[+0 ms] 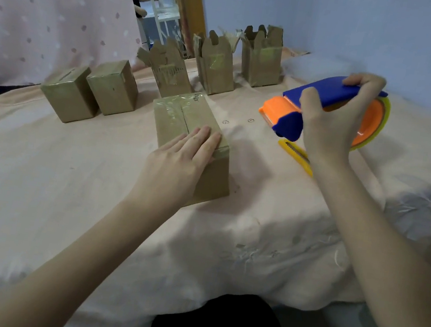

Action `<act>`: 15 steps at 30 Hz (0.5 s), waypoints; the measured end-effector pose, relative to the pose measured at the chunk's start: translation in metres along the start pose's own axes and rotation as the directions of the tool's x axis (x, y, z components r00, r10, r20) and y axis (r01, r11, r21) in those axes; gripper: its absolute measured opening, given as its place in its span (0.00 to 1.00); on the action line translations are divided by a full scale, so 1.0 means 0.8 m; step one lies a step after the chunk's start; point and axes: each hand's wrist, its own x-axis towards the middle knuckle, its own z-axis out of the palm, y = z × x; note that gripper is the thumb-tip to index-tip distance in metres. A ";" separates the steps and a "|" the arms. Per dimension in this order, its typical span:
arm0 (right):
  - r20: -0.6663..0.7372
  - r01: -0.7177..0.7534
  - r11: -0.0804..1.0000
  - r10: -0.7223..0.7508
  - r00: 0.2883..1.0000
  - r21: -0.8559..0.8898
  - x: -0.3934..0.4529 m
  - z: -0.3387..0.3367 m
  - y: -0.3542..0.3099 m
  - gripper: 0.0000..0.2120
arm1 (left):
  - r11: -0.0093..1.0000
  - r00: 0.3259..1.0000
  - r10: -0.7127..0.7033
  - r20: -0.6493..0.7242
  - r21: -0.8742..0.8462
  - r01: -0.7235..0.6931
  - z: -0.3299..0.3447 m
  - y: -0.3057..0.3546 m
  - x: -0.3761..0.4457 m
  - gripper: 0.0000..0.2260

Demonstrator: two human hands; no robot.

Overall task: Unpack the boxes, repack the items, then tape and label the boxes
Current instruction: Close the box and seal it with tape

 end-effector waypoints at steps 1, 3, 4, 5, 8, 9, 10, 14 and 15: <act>0.034 0.046 0.998 -0.044 0.998 -0.045 0.003 -0.004 0.001 0.22 | 1.000 1.000 -0.006 -0.002 -0.001 0.006 0.000 0.001 -0.001 0.19; 0.129 0.155 0.978 -0.137 0.982 -0.138 0.007 -0.009 0.001 0.23 | 1.000 1.000 -0.002 0.002 -0.003 0.002 0.001 0.000 0.000 0.19; 0.172 0.190 0.967 -0.161 0.972 -0.169 0.008 -0.008 0.000 0.24 | 1.000 1.000 0.001 0.005 0.001 -0.001 0.000 -0.003 0.002 0.20; 0.215 0.212 0.957 -0.169 0.962 -0.196 0.007 -0.007 -0.001 0.25 | 1.000 1.000 0.000 0.009 0.006 0.000 0.000 -0.005 0.004 0.20; 0.361 0.250 0.920 -0.133 0.923 -0.301 -0.002 0.000 0.001 0.27 | 1.000 1.000 0.002 0.014 0.013 -0.002 -0.003 -0.011 0.009 0.19; 0.400 0.264 0.902 -0.115 0.909 -0.341 -0.008 0.002 0.003 0.28 | 1.000 1.000 0.010 0.013 0.019 -0.010 -0.003 -0.012 0.010 0.19; 0.426 0.275 0.886 -0.100 0.899 -0.373 -0.013 0.004 0.005 0.30 | 1.000 1.000 0.020 0.017 0.020 -0.021 -0.004 -0.012 0.012 0.19; 0.488 0.297 0.863 -0.068 0.870 -0.408 -0.031 0.019 0.004 0.30 | 0.999 0.999 0.032 0.031 0.039 -0.033 -0.006 -0.013 0.013 0.20; 0.502 0.303 0.862 -0.067 0.862 -0.406 -0.034 0.023 0.003 0.30 | 0.999 0.999 0.029 0.037 0.039 -0.031 -0.006 -0.014 0.013 0.20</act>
